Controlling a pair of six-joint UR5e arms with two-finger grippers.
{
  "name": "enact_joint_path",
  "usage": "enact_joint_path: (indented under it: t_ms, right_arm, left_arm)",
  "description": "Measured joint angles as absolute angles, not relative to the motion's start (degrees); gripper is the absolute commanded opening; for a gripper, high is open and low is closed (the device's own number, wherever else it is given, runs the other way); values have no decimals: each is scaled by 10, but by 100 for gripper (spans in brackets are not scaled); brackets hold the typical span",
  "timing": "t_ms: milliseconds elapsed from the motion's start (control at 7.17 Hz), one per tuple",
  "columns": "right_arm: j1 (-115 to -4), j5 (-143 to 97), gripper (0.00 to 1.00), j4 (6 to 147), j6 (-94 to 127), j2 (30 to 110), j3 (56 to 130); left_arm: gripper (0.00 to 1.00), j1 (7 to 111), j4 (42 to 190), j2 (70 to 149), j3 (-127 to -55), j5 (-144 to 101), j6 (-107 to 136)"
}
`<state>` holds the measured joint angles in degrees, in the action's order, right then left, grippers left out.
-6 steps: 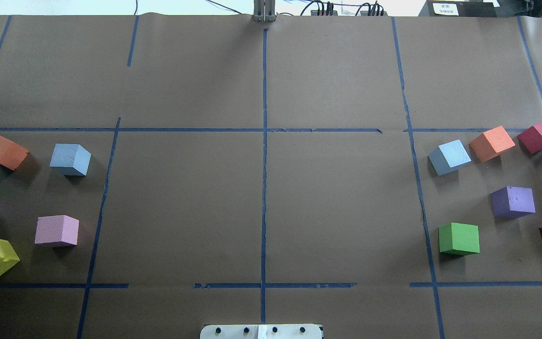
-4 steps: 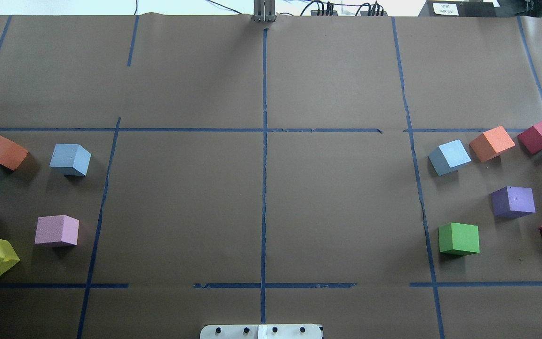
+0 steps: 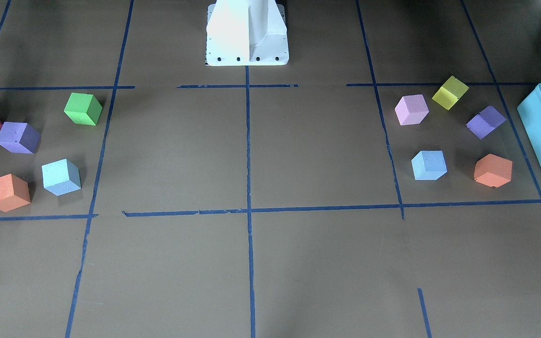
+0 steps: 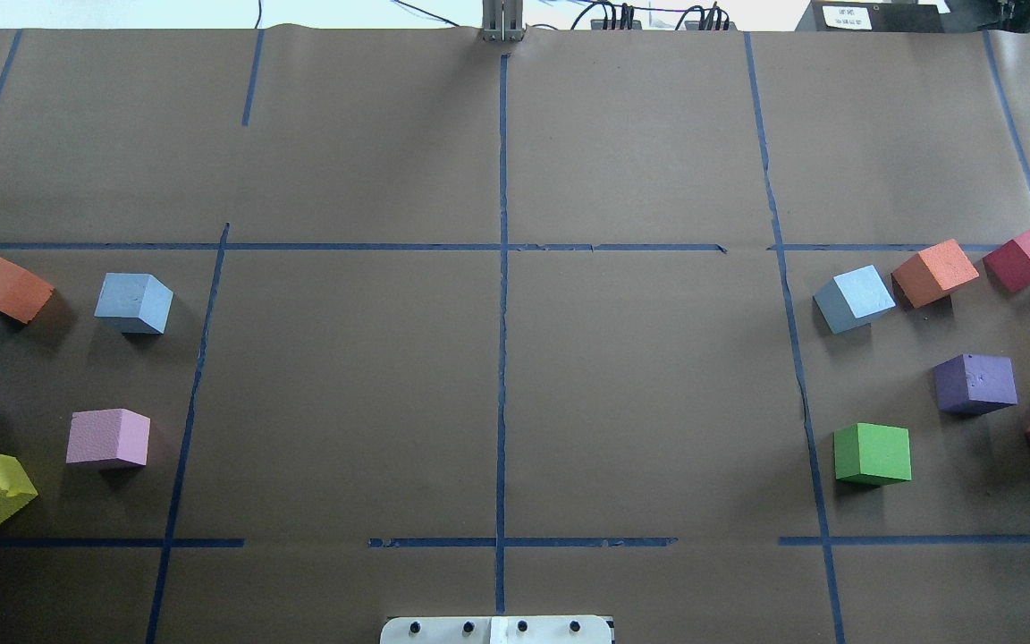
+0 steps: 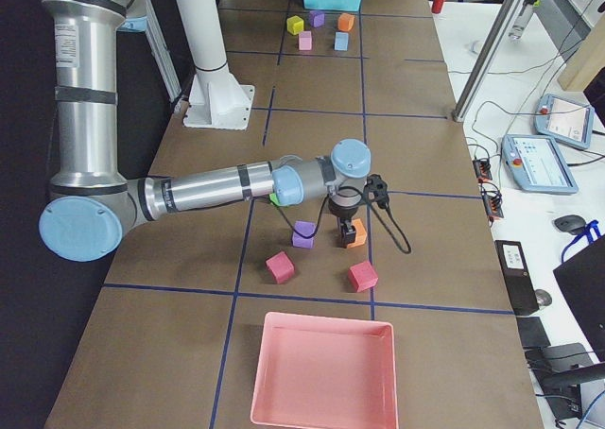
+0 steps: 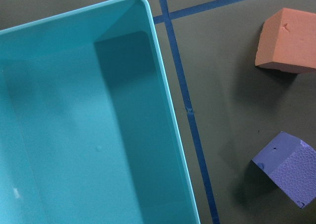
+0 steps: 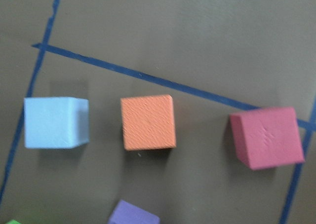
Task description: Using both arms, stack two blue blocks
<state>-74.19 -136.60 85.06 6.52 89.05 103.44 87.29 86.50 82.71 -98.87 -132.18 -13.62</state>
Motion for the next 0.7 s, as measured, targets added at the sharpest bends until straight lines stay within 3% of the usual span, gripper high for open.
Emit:
enact_joint_path:
  t_ms: [279, 698]
  right_arm:
    - [-677, -1329, 100, 849, 133, 830, 1030]
    - [-594, -1259, 100, 737, 281, 816, 997]
  left_arm:
    - [100, 873, 867, 827, -989, -1322, -136]
    - [100, 873, 868, 828, -989, -1323, -136]
